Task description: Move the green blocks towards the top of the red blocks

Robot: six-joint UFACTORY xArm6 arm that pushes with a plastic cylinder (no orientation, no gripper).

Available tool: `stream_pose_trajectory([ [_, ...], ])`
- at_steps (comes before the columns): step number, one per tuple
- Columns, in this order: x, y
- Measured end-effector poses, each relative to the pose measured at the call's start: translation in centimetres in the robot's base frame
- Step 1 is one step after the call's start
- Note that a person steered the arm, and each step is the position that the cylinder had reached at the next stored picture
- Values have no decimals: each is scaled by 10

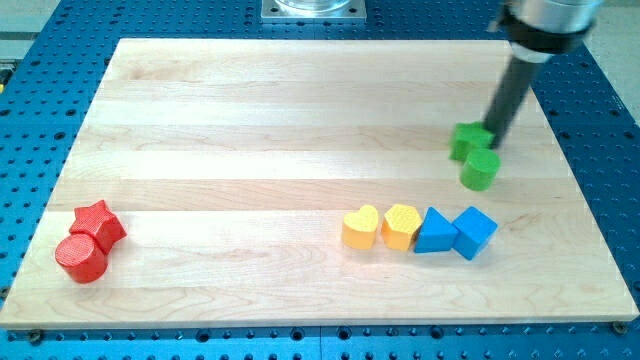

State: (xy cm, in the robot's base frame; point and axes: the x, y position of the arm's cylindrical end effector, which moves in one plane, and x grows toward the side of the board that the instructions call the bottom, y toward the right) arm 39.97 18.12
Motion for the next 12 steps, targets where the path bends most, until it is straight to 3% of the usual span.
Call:
stream_pose_trajectory([
  [1,0,-109],
  [3,3,-56],
  [5,66,-139],
  [7,66,-238],
  [8,67,-212],
  [9,73,-274],
  [12,86,-347],
])
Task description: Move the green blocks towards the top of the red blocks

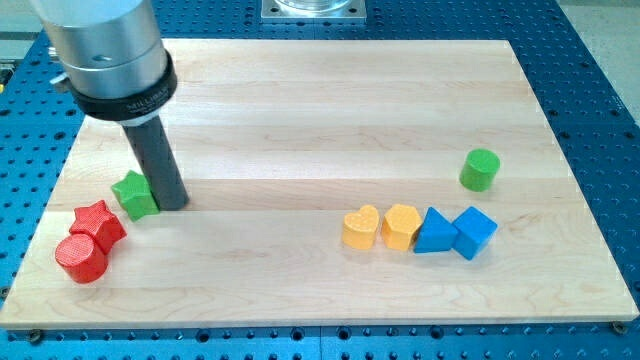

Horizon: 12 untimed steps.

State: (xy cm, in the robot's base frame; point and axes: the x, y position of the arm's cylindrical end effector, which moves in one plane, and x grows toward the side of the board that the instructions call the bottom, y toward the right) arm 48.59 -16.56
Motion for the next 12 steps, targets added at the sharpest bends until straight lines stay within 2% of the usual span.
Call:
stream_pose_trajectory([
  [1,-23,39],
  [2,-79,165],
  [3,-106,307],
  [4,-91,427],
  [5,-47,460],
  [8,-22,255],
  [9,-12,281],
  [10,7,222],
  [11,14,119],
  [12,1,142],
])
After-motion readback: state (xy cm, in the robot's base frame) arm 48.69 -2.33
